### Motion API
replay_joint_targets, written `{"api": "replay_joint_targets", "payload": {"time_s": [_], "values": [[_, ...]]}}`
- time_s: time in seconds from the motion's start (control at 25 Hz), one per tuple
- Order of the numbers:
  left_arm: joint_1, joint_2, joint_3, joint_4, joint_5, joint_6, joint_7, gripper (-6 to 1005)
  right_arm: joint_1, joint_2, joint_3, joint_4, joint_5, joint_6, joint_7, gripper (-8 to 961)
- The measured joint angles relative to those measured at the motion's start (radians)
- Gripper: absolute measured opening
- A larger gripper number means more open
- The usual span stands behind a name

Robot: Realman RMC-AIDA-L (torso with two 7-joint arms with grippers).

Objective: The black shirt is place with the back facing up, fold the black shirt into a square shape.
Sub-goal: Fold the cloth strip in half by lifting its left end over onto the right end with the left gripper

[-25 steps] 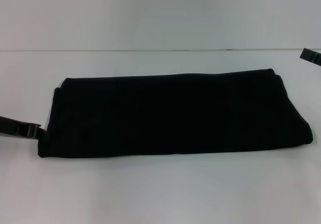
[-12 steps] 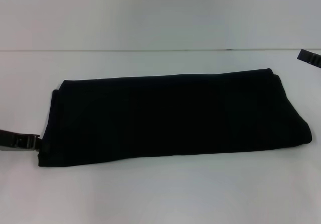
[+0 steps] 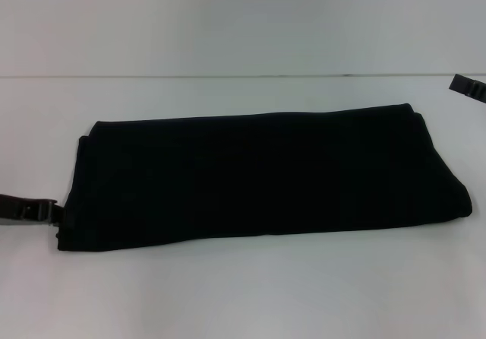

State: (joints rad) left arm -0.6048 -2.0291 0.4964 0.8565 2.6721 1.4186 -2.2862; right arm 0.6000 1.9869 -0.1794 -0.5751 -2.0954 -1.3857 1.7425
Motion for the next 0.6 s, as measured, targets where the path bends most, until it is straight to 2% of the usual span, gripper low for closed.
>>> {"api": "replay_joint_targets", "payload": {"time_s": [0.2, 0.4, 0.6], "values": [[0.002, 0.008, -0.055, 0.010, 0.010, -0.016, 0.006, 32, 0.000, -0.001, 0.000, -0.003, 0.000, -0.009, 0.000, 729], [0.025, 0.016, -0.085, 0.087, 0.028, -0.021, -0.006, 249, 0.002, -0.006, 0.003, -0.005, 0.000, -0.014, 0.000, 730], [0.038, 0.019, -0.108, 0.161, 0.001, 0.050, -0.022, 445, 0.010, -0.014, 0.001, -0.006, 0.000, -0.015, -0.001, 730]]}}
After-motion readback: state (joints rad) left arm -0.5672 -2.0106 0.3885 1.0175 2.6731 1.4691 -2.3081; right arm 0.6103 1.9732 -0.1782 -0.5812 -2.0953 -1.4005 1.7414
